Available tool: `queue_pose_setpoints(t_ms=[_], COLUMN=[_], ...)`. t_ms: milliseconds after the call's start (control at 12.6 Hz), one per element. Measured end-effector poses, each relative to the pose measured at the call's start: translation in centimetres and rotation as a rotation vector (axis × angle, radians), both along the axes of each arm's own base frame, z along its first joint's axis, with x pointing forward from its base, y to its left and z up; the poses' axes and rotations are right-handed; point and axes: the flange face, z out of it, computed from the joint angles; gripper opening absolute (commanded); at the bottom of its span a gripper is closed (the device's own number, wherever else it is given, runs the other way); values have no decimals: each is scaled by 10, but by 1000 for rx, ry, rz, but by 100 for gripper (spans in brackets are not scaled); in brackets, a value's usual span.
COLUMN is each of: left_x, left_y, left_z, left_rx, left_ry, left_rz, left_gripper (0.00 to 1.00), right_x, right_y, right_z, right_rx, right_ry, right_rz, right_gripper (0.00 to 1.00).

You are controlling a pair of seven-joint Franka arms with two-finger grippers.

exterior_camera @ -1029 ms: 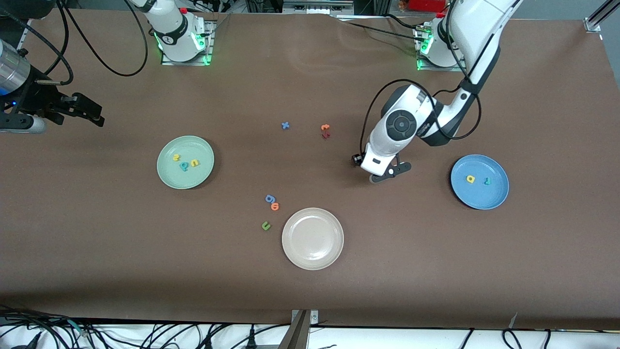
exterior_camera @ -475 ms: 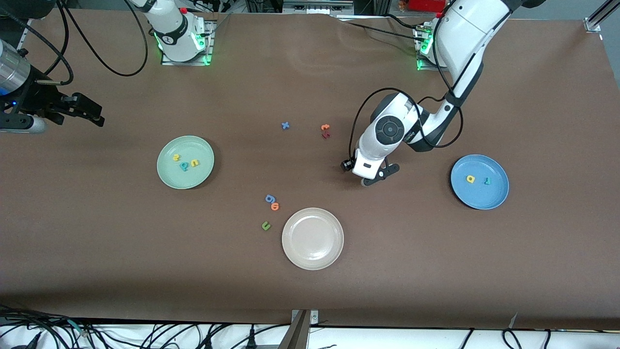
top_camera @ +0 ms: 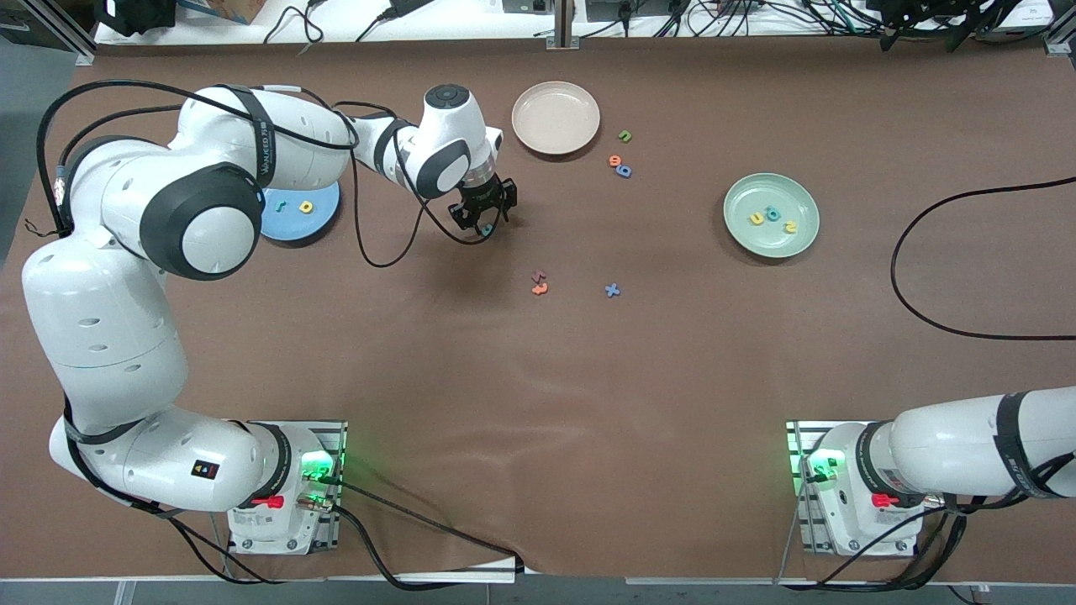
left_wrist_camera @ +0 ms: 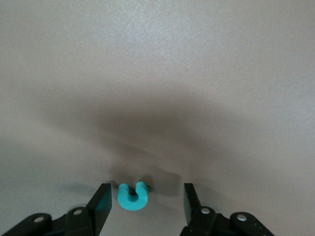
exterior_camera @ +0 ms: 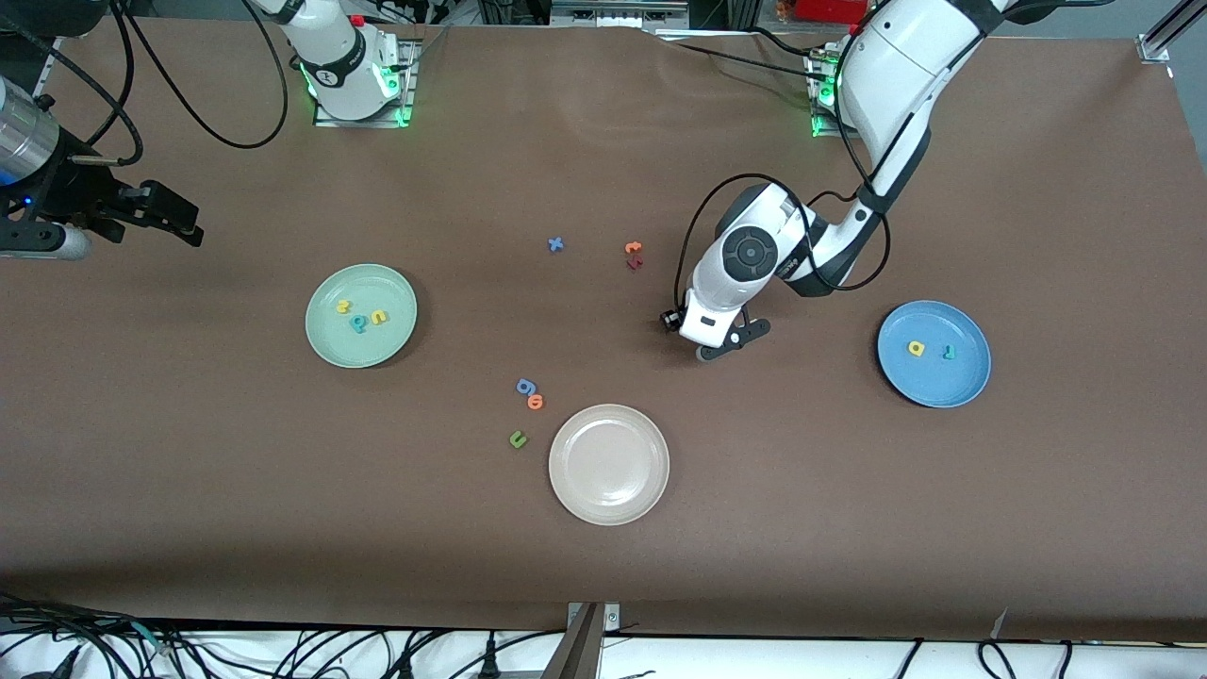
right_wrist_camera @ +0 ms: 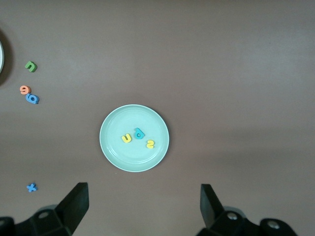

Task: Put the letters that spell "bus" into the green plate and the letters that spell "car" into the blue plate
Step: 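Reach and grasp another central letter with the left gripper, then carry the letter to the blue plate with the left gripper and release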

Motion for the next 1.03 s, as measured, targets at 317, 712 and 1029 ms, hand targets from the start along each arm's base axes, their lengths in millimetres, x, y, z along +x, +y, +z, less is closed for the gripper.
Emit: queue_pose_setpoints(t_ms=[317,712,1029], left_x=[-7,-7,-7], left_y=[0,0,0], left_z=[-5,-2,1], left_rx=[34,36,39], left_ry=[-21,-22,-24], left_rz=[-66,-67,-75], left_gripper=[63,15,1], right_x=[0,0,0], right_y=[0,0,0], right_z=[0,0,0], right_rx=[0,0,0], right_ry=[0,0,0], right_rz=[0,0,0], right_gripper=[100,100,100])
